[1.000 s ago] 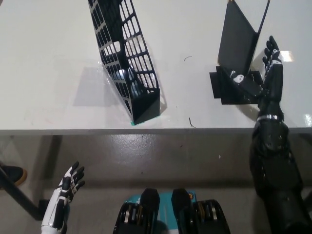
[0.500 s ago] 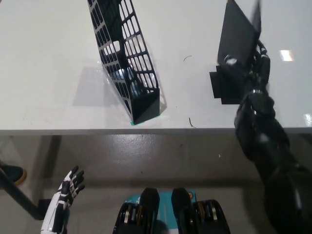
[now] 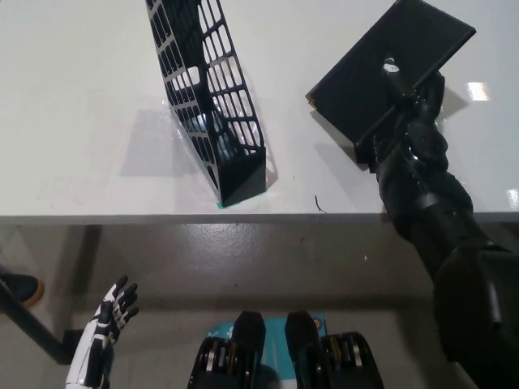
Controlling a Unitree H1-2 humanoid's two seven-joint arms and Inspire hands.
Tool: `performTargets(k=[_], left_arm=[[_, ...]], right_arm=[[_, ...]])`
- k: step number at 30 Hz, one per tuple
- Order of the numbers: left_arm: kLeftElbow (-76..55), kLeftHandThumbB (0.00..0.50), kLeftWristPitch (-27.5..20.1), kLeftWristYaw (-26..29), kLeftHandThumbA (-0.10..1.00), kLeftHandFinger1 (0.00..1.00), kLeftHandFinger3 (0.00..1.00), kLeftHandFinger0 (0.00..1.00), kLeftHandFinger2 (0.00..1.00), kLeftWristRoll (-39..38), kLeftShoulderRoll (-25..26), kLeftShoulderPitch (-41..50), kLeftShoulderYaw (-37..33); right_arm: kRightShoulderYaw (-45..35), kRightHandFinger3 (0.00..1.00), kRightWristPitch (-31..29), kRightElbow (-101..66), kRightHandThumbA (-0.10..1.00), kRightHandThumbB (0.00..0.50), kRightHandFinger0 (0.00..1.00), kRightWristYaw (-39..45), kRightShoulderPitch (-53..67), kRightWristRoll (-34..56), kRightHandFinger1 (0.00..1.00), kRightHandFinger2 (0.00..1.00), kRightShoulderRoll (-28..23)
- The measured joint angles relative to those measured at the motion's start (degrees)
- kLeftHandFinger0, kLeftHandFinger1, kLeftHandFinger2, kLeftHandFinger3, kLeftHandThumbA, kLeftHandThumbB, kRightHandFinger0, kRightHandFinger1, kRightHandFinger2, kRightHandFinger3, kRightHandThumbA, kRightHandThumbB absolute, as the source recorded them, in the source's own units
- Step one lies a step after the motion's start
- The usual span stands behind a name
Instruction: A notebook is kept standing on the table on the right hand side and a black shelf is kept on the left hand side and the robot uses its right hand to grab the notebook and places it in the shelf
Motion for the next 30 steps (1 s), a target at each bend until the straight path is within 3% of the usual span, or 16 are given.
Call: performTargets(k=[3, 5, 9, 12, 15, 17, 23, 30], left_arm=[[0.0, 0.118, 0.0, -0.03, 1.0, 1.0, 1.0, 1.0, 1.0, -0.04, 0.01, 0.08, -0.03], [0.0, 0.106, 0.0, -0.04, 1.0, 1.0, 1.0, 1.0, 1.0, -0.09, 0.03, 0.17, -0.06], [0.06, 0.143, 0.01, -0.02, 1.0, 1.0, 1.0, 1.0, 1.0, -0.09, 0.05, 0.15, -0.06], [0.06, 0.13, 0.09, -0.01, 1.0, 1.0, 1.0, 1.0, 1.0, -0.06, 0.03, 0.14, -0.09], [0.13, 0.122, 0.14, -0.01, 1.0, 1.0, 1.0, 1.0, 1.0, -0.05, 0.03, 0.14, -0.1], [0.2, 0.119, 0.17, -0.01, 1.0, 1.0, 1.0, 1.0, 1.0, -0.04, 0.02, 0.13, -0.11], [0.4, 0.115, 0.22, -0.01, 1.0, 1.0, 1.0, 1.0, 1.0, -0.04, 0.02, 0.08, -0.12], [0.65, 0.126, 0.27, -0.01, 1.0, 1.0, 1.0, 1.0, 1.0, -0.04, 0.02, 0.04, -0.14]], right_arm=[[2.24, 0.65, -1.09, -0.53, -0.1, 0.117, 0.0, -0.92, 0.39, -0.36, 0.18, 0.57, -0.07], [4.63, 0.59, -1.39, -1.57, -0.1, 0.126, 0.0, -1.79, 0.97, -1.16, 0.15, 0.55, -0.09], [10.63, 0.54, -1.96, -7.94, -0.1, 0.116, 0.0, -4.41, 3.48, -4.47, 0.08, 0.46, -0.1], [13.05, 0.56, -1.86, -14.73, -0.1, 0.133, 0.0, -5.44, 6.21, -6.43, 0.08, 0.46, -0.04], [14.75, 0.75, -1.04, -21.02, -0.1, 0.118, 0.0, -5.7, 9.74, -8.25, 0.18, 0.62, 0.05], [15.6, 0.78, -0.6, -24.61, -0.1, 0.107, 0.0, -5.78, 11.77, -9.56, 0.2, 0.65, 0.05], [17.77, 0.75, 1.2, -34.29, -0.1, 0.111, 0.0, -5.75, 17.75, -12.64, 0.22, 0.66, 0.24], [20.33, 0.72, 4.02, -46.19, -0.1, 0.094, 0.0, -5.39, 23.57, -15.75, 0.15, 0.6, 1.93]])
